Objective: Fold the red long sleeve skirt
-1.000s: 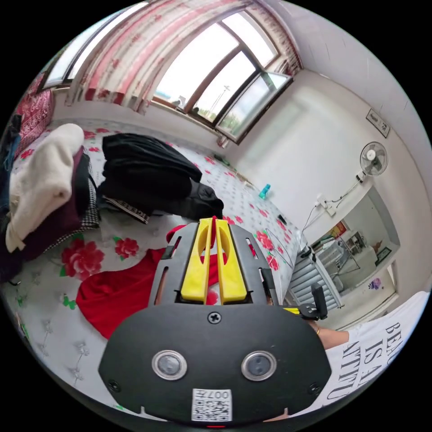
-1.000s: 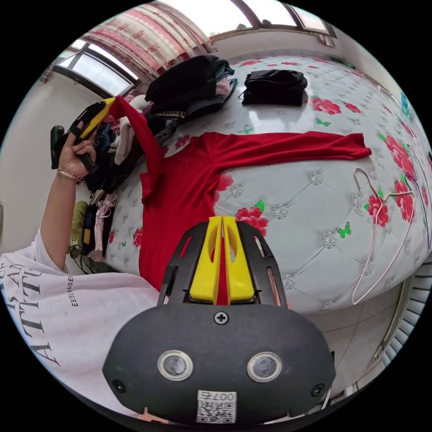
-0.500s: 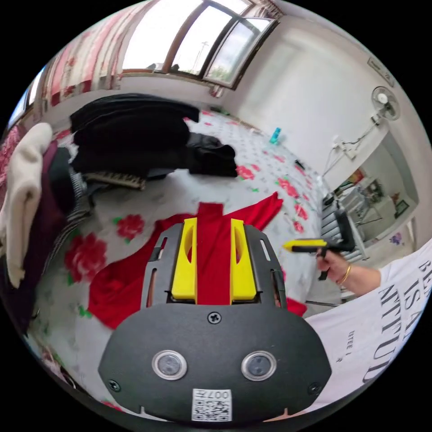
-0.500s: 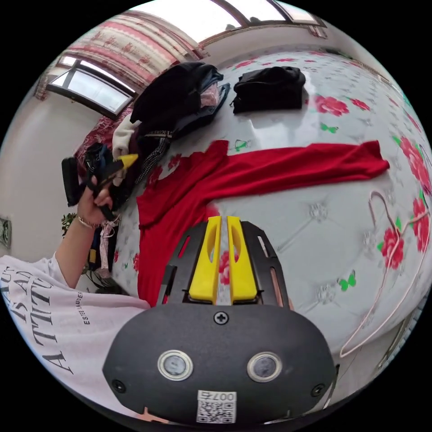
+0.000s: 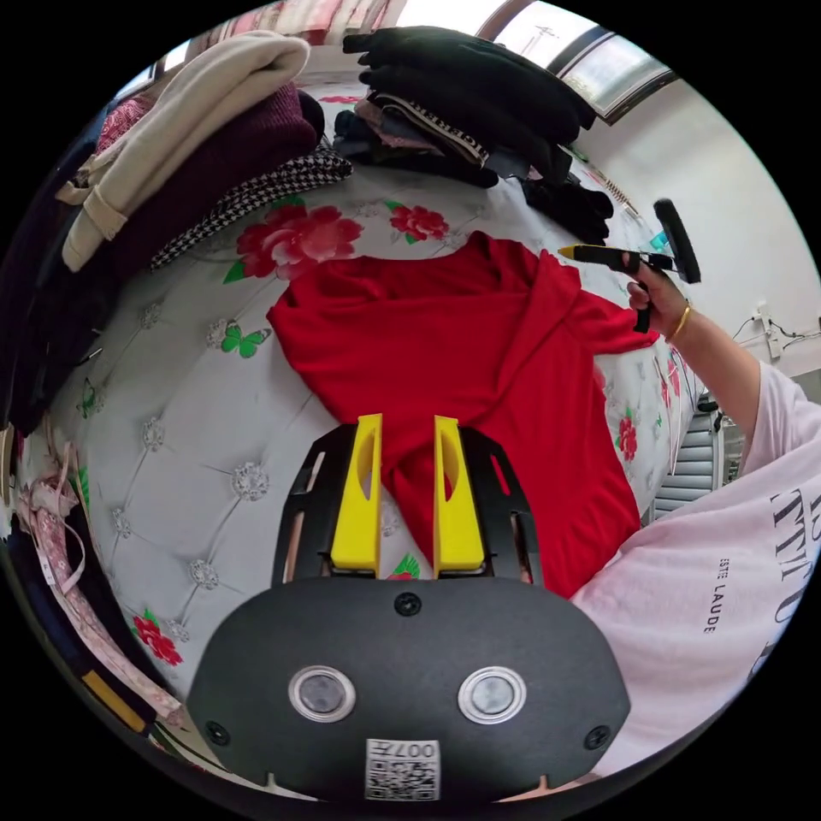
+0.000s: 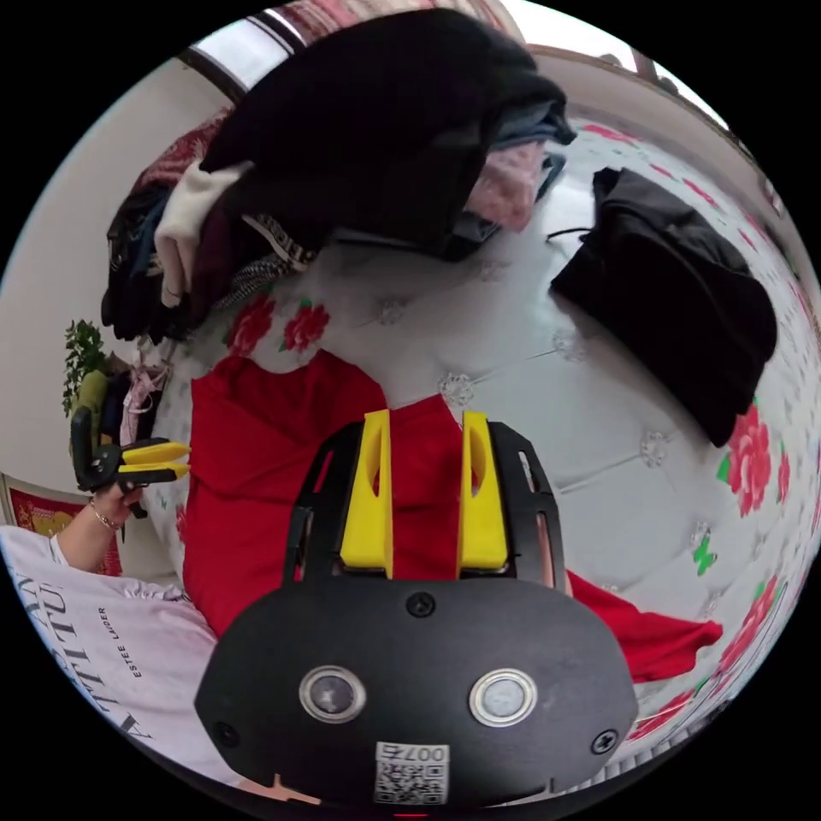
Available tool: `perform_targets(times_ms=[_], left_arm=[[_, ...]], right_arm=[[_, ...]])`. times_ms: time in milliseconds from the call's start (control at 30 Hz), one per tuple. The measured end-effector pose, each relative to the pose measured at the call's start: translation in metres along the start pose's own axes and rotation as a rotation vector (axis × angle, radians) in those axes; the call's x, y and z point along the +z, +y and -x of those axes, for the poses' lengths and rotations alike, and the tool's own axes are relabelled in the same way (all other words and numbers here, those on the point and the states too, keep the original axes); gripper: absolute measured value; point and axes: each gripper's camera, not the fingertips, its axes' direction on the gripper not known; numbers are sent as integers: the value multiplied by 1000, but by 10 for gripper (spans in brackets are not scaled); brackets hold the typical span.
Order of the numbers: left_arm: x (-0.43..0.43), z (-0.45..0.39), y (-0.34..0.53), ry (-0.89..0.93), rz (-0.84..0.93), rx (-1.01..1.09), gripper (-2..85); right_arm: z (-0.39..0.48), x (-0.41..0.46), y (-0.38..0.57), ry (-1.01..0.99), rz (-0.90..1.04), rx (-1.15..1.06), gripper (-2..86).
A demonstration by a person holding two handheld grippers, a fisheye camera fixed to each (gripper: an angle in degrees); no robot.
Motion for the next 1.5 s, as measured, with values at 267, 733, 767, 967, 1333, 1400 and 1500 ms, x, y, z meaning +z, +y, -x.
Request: perform_targets(times_ms=[267,733,767,967,1333,1400,1500], left_arm=[[23,6,-12,-112,28,52,48],[-14,43,-42,-80,-136,99,61],[-15,45,-47,-74,-134,104,61],[18,60,-94,-90,29,130,66],[3,-33,-1,-282,-116,505,79],[20,-41,10,-325,-58,555,77],[37,-46,8,-357,-23,573,30]], right_arm=[[37,-42,20,18,-116,-118,2],[111,-85,218,-73,-67,-11,-3],[116,-73,229,-67,-30,-2,-3],[118,-73,226,-39,-69,29,-3],[124,-117,207,-4,-246,28,-3],[121,-112,203,-17,-234,48,-3],[121,-110,192,-24,-227,50,-2]])
